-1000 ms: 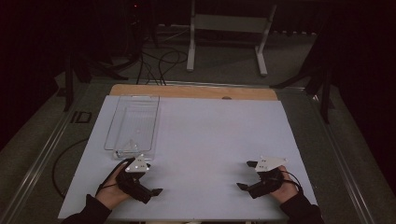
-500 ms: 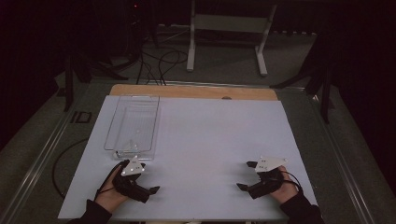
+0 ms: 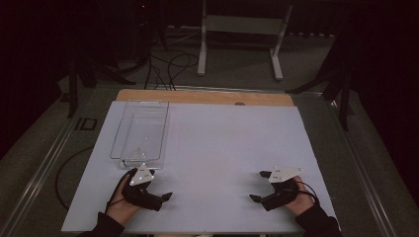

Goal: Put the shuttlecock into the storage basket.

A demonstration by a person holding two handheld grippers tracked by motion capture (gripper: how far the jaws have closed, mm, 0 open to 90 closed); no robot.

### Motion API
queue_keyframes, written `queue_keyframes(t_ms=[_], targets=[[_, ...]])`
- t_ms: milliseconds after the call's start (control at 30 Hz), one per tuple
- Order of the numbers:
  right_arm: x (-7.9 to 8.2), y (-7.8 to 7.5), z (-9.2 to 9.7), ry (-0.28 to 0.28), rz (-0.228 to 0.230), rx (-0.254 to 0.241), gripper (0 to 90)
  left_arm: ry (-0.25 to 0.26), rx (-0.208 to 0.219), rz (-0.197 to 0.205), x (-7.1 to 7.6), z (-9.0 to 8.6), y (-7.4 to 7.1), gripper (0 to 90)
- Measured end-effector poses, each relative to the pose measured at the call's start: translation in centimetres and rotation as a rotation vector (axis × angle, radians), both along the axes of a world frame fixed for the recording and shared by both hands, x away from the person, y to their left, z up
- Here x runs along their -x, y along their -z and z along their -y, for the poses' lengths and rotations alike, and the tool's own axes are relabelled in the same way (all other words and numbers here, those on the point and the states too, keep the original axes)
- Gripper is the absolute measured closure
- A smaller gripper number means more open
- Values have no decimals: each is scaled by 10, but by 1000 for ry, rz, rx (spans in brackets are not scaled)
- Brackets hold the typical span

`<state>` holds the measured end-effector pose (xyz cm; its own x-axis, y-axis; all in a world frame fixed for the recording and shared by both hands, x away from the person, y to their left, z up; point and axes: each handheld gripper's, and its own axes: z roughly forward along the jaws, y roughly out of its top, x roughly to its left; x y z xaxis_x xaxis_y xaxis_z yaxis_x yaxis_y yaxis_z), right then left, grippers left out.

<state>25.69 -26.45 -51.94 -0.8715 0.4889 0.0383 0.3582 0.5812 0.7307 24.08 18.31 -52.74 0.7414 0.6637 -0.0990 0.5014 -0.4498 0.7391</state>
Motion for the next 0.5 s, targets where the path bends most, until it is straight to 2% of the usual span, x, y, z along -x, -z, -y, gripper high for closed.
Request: queue_keyframes(t_ms=[200,267,500], targets=[[0,1,-1,-6,-2,-2,96,-10,27,19,0,-1,1,1],[0,0,-1,-8,-2,0,96,-7,11,26,0,-1,2,1],[0,0,-2,-2,0,-2,99,2,17,20,-1,-1,3,1]])
